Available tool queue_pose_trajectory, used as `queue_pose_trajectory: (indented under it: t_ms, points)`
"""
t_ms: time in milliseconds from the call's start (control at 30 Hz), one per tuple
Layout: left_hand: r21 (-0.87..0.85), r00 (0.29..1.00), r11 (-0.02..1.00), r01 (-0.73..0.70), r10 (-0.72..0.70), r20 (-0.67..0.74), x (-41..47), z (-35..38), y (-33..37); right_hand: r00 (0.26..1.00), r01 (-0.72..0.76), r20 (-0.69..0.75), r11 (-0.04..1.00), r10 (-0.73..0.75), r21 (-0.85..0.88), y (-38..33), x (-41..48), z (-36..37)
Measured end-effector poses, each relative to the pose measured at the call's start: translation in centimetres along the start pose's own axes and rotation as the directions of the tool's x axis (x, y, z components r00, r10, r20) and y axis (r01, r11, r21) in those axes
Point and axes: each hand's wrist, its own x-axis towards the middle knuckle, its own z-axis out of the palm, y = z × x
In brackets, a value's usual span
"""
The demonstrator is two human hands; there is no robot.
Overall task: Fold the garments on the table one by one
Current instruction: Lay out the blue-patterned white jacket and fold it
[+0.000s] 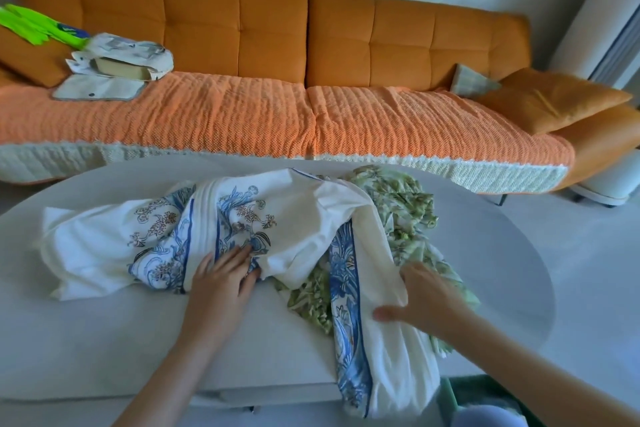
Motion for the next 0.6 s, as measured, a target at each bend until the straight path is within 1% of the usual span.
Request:
queue_pose_trajectory:
  t_ms: [33, 100, 167, 233, 300, 333, 367, 400, 433, 467, 500, 533, 567, 600]
  points:
    - [0.021, 1.0, 1.0, 0.004, -0.004, 0.008, 0.0, 0.0, 0.1, 1.0, -0.013, 0.024, 0.997, 0.011, 0.073, 0.0, -0.4, 0.2]
    - [0.044, 1.0, 0.999, 0.01, -0.011, 0.01, 0.0, -0.1, 0.2, 1.0, -0.003, -0.01, 0.986, 0.005, 0.164, -0.2, -0.2, -0.2]
    - [0.045, 1.0, 0.999, 0.004, -0.004, -0.011, 0.1, -0.3, 0.4, 0.995, 0.024, -0.097, 0.975, -0.002, 0.223, -0.1, 1.0, -1.7]
    - [0.05, 0.999, 0.999, 0.0, 0.002, -0.035, 0.2, -0.5, 0.4, 0.977, 0.049, -0.214, 0.958, 0.013, 0.283, 0.1, 2.6, -4.3]
    - [0.052, 0.999, 0.999, 0.007, -0.004, -0.042, 0.2, -0.4, 0.2, 0.926, 0.095, -0.374, 0.932, 0.046, 0.351, 0.3, 4.5, -7.6]
    - [0.047, 0.999, 0.999, 0.008, -0.007, -0.039, 0.2, -0.3, 0.1, 0.88, 0.113, -0.467, 0.918, 0.085, 0.379, 0.4, 5.3, -9.3]
    - [0.042, 0.999, 0.999, 0.01, -0.008, -0.037, 0.2, -0.2, 0.0, 0.821, 0.112, -0.557, 0.922, 0.124, 0.371, 0.5, 6.1, -10.6]
    - [0.038, 0.999, 0.999, 0.009, -0.008, -0.04, 0.2, -0.2, -0.1, 0.78, 0.089, -0.61, 0.939, 0.142, 0.333, 0.6, 6.8, -11.6]
    - [0.036, 0.999, 0.999, 0.008, -0.007, -0.04, 0.2, -0.1, -0.1, 0.792, 0.048, -0.595, 0.958, 0.136, 0.284, 0.8, 7.5, -12.0]
    - [0.037, 0.999, 0.999, 0.004, -0.002, -0.042, 0.1, -0.1, 0.0, 0.848, 0.006, -0.517, 0.973, 0.118, 0.232, 0.9, 8.1, -11.6]
    - [0.04, 0.999, 0.999, -0.001, 0.003, -0.047, 0.2, 0.0, 0.0, 0.911, -0.029, -0.399, 0.981, 0.105, 0.193, 0.8, 8.4, -10.6]
    - [0.044, 0.998, 0.999, -0.003, 0.005, -0.059, 0.2, 0.0, -0.1, 0.95, -0.058, -0.295, 0.985, 0.104, 0.161, 0.5, 8.3, -9.2]
    - [0.046, 0.998, 0.999, -0.005, 0.008, -0.069, 0.3, 0.1, -0.1, 0.966, -0.057, -0.244, 0.992, 0.082, 0.109, 0.1, 8.0, -7.7]
    - [0.051, 0.996, 0.999, -0.004, 0.009, -0.085, 0.3, 0.0, 0.0, 0.969, -0.017, -0.246, 0.999, 0.029, 0.048, -0.4, 7.3, -6.3]
